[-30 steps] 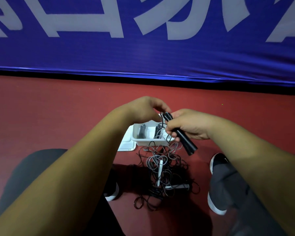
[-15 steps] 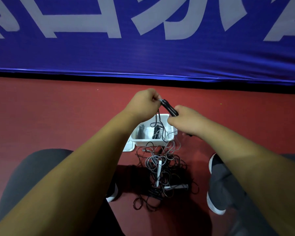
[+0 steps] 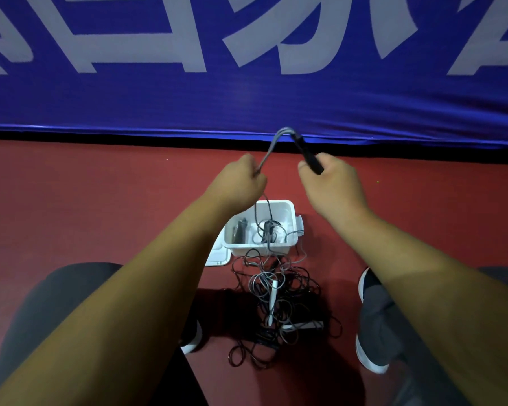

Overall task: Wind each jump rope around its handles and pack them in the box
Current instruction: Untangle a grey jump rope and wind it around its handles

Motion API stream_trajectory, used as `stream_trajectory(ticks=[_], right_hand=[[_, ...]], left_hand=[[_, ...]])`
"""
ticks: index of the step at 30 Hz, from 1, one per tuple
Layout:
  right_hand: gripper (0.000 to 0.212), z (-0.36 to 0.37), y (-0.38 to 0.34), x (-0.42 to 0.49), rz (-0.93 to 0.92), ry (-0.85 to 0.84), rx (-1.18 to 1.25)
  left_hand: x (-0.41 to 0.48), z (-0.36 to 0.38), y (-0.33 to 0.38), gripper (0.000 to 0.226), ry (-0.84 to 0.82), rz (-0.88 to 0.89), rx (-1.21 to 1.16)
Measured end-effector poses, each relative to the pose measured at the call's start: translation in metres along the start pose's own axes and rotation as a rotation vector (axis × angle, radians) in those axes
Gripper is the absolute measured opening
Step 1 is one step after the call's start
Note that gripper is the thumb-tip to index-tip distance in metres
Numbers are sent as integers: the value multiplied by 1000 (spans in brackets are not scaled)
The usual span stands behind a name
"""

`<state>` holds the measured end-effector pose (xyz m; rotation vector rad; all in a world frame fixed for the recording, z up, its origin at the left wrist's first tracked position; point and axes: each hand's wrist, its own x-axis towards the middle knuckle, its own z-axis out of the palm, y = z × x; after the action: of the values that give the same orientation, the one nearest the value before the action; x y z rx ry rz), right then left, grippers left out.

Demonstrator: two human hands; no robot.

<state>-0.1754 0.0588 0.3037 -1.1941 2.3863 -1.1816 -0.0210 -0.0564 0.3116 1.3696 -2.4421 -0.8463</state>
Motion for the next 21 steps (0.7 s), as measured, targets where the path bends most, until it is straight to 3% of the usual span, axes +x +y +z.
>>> stream_trajectory(ticks=[3,6,14,17,21], right_hand=[[44,-10,-5,11,167,76,277],[36,-18,-5,19,296,82,454],[33,-9,10,19,328,-11,381],[30,-9,12,22,319,-30,366],[35,-7,15,22,333,-48,298]], left_hand=[[-3,13,-17,16,-291,5,272],[-5,24,-28,10,-436,36,218],[-4,-8,9,11,-137,29,-726],[-19,-34,33,11,-156,26,-1089],[-35,-51,40,14,-227,-6,-1238]])
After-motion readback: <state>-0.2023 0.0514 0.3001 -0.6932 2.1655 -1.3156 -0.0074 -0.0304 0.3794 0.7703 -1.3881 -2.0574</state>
